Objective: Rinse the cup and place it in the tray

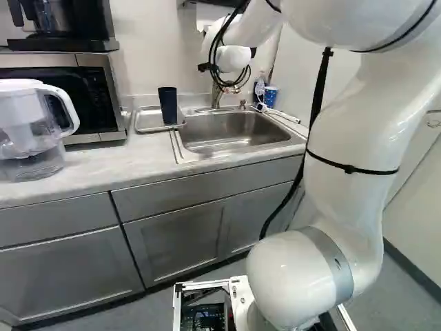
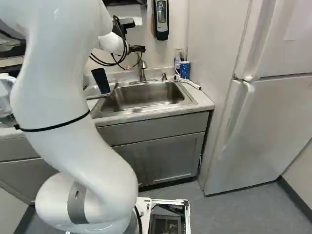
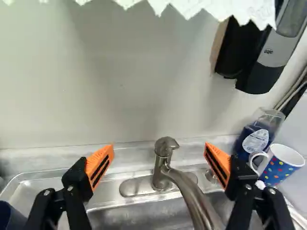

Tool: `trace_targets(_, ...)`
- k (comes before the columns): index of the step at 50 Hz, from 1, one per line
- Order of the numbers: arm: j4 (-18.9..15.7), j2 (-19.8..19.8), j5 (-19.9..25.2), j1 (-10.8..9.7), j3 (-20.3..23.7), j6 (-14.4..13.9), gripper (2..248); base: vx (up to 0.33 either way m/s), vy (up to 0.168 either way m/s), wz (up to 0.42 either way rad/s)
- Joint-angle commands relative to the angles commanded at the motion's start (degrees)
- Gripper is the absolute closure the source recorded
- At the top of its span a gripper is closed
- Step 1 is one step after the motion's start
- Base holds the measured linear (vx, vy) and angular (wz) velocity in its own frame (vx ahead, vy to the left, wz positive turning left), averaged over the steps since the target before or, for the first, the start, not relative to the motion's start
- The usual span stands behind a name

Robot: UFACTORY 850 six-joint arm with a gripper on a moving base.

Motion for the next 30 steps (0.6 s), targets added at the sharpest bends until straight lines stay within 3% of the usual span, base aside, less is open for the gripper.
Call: trace_targets(30, 0.0, 8.6, -3.1, -2.4, 9.0, 0.0, 3, 0.0, 0.0, 0.0)
